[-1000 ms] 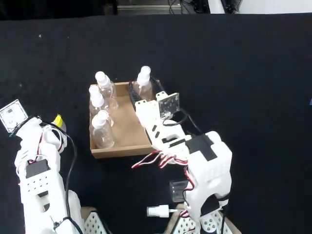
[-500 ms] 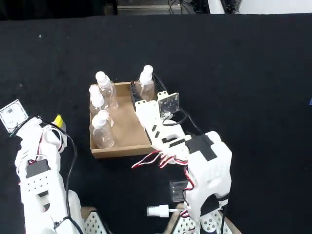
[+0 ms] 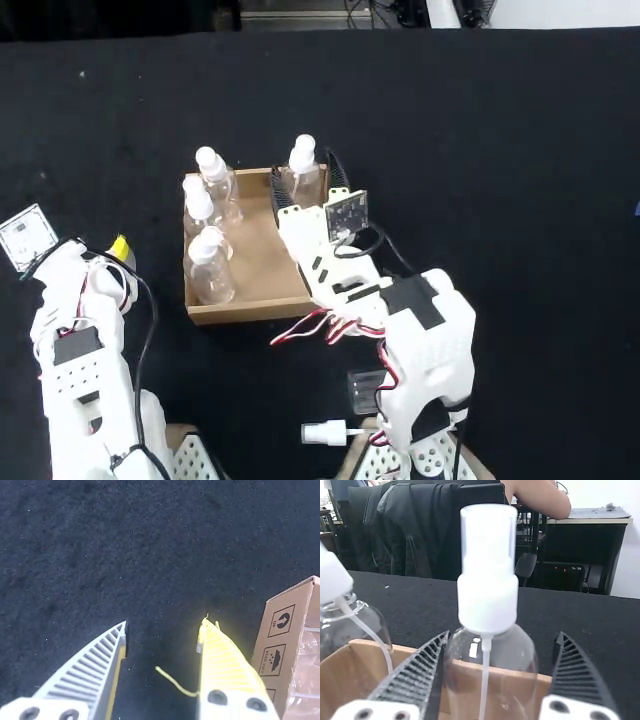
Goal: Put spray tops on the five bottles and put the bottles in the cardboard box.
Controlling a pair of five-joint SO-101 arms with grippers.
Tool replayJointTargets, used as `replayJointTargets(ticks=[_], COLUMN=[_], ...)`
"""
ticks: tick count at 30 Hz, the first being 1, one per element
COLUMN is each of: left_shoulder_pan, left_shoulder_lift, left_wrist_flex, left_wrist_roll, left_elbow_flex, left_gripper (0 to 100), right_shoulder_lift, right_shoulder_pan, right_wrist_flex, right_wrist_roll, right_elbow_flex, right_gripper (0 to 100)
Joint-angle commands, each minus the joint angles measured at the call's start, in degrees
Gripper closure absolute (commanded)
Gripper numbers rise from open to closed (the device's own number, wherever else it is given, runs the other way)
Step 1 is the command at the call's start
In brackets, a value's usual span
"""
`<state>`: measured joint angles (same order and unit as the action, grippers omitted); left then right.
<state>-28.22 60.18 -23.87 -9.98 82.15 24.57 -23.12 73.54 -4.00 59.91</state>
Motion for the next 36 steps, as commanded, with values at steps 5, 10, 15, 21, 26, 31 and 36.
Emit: replayJointTargets(ticks=[5,10,15,21,26,31,36], left_shoulder_pan=[-0.2,-0.2,-0.2,-0.2,-0.2,-0.2,-0.2], left_shoulder_lift=[1.0,1.0,1.0,1.0,1.0,1.0,1.0], left_wrist_flex=[1.3,1.3,1.3,1.3,1.3,1.4,1.4], left_wrist_roll=[-0.5,-0.5,-0.5,-0.5,-0.5,-0.5,-0.5], left_elbow_flex=[-0.7,-0.7,-0.7,-0.7,-0.7,-0.8,-0.7], left_gripper=[79,79,79,79,79,79,79], right_shoulder_lift=[-4.8,-8.0,-8.2,-8.4,-12.6,-17.3,-23.2], right_shoulder_pan=[-1.8,-2.6,-2.7,-2.7,-2.4,-2.7,-2.0], right_wrist_flex=[-0.4,-2.2,-7.6,-7.6,-8.2,-8.2,-8.3], right_wrist_roll=[0.3,0.3,0.2,0.3,0.1,0.0,0.1], right_elbow_flex=[1.5,3.4,1.4,1.4,2.7,5.6,7.8], right_gripper=[72.6,72.5,66.5,64.4,64.4,64.4,64.4])
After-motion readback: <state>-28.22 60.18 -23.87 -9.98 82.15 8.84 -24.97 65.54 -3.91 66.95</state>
